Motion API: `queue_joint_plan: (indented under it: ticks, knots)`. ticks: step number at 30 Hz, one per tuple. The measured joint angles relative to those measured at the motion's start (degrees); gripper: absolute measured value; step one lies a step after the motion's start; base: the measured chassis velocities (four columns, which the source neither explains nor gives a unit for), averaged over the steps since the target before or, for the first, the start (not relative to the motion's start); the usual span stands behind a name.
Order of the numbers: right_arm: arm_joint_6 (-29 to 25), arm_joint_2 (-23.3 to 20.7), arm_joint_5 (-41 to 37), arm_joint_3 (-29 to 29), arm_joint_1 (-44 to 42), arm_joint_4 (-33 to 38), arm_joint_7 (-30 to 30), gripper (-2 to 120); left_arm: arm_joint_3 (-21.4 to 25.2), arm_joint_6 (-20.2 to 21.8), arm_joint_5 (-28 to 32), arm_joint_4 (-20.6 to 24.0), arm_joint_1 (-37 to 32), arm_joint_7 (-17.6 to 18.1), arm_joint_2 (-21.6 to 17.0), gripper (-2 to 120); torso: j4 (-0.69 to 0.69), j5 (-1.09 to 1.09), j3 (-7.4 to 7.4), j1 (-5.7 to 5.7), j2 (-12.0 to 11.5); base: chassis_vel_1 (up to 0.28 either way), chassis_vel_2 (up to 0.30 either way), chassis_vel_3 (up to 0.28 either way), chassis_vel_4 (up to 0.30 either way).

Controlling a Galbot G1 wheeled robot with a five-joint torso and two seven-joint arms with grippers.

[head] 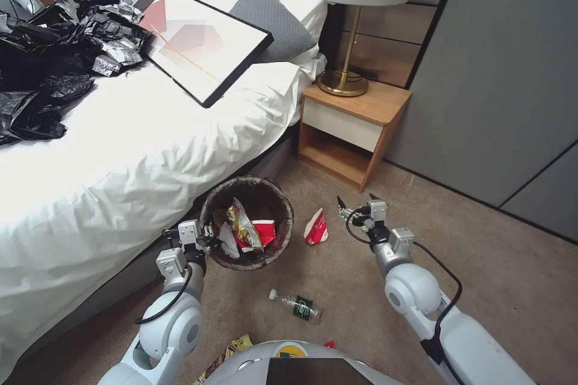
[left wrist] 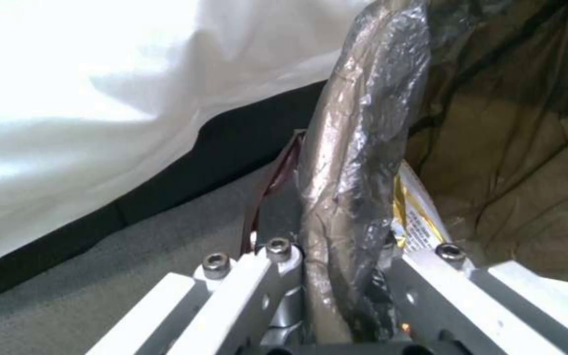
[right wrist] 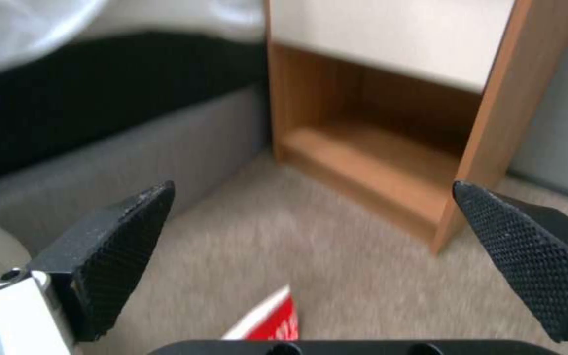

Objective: Pick up the trash bin, then pick up the garbage from the floor and place it into the trash bin.

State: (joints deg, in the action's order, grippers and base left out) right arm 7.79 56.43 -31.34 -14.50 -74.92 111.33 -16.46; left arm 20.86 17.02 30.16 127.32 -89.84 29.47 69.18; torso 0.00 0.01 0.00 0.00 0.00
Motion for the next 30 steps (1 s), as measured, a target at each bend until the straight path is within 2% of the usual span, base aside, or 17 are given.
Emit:
queue_joint_plan:
  ticks: [7,11,20,30]
  knots:
    - [3.50,-1.62,-3.99,3.64,5.04,-3.46,-0.37,100,0.26,-0.06,0.05,0.13,-0.23,0.00,-0.26,4,-0.02,-0.01,0.00,0.00,0.00,0.000,0.000,0.000,0.000]
    - [8.18,-0.55,-10.56,8.13,12.81,-7.69,-2.81,100,-0.16,-0.11,-0.17,0.06,-0.27,0.00,-0.09,4,0.00,-0.01,0.00,0.00,0.00,0.000,0.000,0.000,0.000]
    - [9.81,1.35,-14.02,15.20,20.57,-15.30,-4.36,100,0.19,-0.12,-0.20,0.06,-0.30,0.04,-0.06,4,0.00,-0.02,0.00,0.00,0.00,0.000,0.000,0.000,0.000]
    - [11.12,8.25,-16.94,20.80,26.04,-24.25,-7.50,100,0.49,-0.33,-0.26,0.00,-0.30,0.03,0.19,4,0.01,-0.01,0.00,0.00,0.00,0.000,0.000,0.000,0.000]
